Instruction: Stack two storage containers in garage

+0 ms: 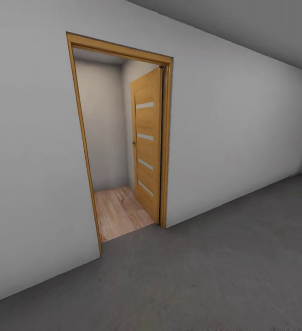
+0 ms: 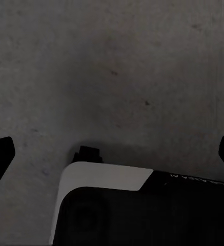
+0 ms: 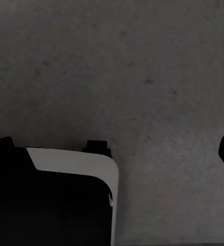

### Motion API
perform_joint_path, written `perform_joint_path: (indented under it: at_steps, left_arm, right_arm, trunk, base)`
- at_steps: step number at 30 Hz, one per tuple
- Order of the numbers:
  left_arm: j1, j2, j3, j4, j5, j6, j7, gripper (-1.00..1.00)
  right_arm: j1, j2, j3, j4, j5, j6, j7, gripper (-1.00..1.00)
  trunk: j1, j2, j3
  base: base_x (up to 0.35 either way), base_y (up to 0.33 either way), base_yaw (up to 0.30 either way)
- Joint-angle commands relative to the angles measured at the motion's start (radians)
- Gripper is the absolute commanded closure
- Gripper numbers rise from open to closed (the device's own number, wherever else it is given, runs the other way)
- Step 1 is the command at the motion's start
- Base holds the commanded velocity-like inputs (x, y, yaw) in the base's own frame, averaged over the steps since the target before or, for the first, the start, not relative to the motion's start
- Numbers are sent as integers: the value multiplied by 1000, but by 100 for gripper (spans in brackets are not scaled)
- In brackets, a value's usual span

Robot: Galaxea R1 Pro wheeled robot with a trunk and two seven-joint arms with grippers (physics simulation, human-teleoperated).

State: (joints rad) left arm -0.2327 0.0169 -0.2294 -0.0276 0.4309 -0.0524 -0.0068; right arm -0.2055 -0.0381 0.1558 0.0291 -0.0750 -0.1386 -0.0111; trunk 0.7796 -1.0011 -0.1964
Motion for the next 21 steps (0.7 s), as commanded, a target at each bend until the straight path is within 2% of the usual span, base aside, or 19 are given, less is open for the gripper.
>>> perform_joint_path:
  at_steps: [1, 4, 8, 14, 21]
  left_arm:
    - [0, -7, -9, 1, 9, -3, -1, -100]
    - [0, -28, -11, 5, 12, -2, 0, -100]
    - [0, -36, -11, 14, 16, 0, -3, -100]
    - [0, -42, -11, 25, 19, 8, -8, -100]
    - [0, -40, -11, 26, 19, 12, -8, -100]
  right_arm:
    - [-2, 1, 8, 3, -8, -6, -1, -100]
    - [-2, 1, 8, 3, -8, -6, -1, -100]
    - [-2, 1, 8, 3, -8, -6, -1, -100]
    - [-2, 0, 8, 3, -8, -6, -2, -100]
    - [-2, -2, 11, 3, -8, -6, -1, -100]
  trunk:
    - [0, -1, -1]
    - [0, -1, -1]
    - [0, -1, -1]
    - [0, -1, -1]
    - [0, -1, -1]
  base:
    - [0, 0, -245]
    - [0, 0, -245]
    - [0, 0, -155]
    - [13, 0, -36]
    - [231, -9, -5]
